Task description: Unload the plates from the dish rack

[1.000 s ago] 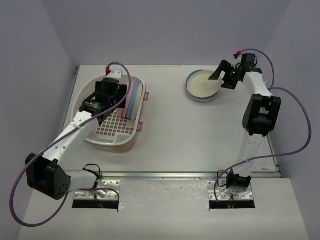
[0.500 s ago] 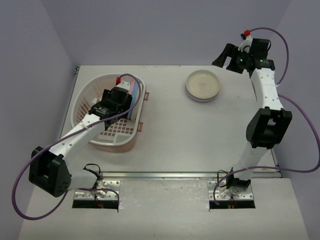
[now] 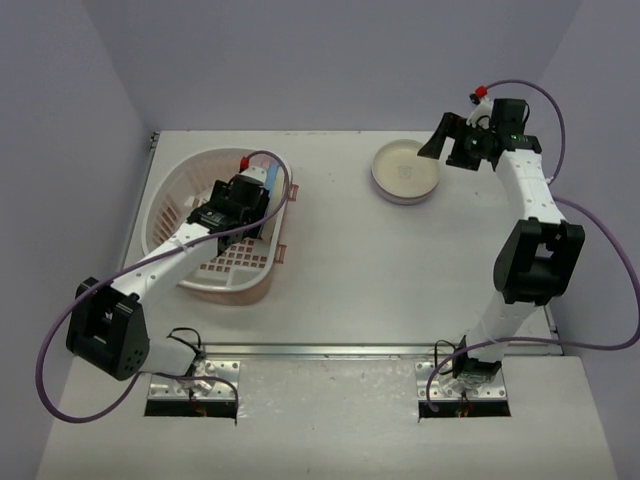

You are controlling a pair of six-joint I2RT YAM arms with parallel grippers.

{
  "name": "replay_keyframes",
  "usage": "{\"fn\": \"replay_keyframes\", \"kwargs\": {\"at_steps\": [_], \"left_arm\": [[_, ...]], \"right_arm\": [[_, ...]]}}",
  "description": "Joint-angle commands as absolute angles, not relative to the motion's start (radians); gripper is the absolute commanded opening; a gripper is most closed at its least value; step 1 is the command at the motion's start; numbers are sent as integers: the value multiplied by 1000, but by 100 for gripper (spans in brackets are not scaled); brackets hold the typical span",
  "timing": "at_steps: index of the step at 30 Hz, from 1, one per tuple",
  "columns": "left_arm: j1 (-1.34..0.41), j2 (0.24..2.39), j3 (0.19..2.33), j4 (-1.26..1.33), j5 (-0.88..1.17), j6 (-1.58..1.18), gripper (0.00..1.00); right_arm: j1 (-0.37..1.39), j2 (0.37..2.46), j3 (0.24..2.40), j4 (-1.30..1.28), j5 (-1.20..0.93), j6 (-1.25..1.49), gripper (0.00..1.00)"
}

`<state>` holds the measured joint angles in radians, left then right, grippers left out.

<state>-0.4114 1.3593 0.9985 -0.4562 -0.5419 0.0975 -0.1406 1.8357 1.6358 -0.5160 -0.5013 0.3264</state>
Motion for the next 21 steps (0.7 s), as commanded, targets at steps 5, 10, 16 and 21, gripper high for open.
{"fn": "replay_keyframes", "kwargs": {"at_steps": [5,10,16,21], "left_arm": [[-410,1430,1046,-353,-587,103,72],[-407,1458,1082,-340,-612,75,72],[-405,1454,1117,-281,-722,68,70],[-405,1469,1135,-265,-759,73,68]], "right_arm": [[-141,1763,1613,-460,-522,307,99],[-139,1754,1598,-454,-525,304,99],[-138,1740,1574,-447,-528,293,99],[-136,1736,1559,-438,-536,301,99]]}}
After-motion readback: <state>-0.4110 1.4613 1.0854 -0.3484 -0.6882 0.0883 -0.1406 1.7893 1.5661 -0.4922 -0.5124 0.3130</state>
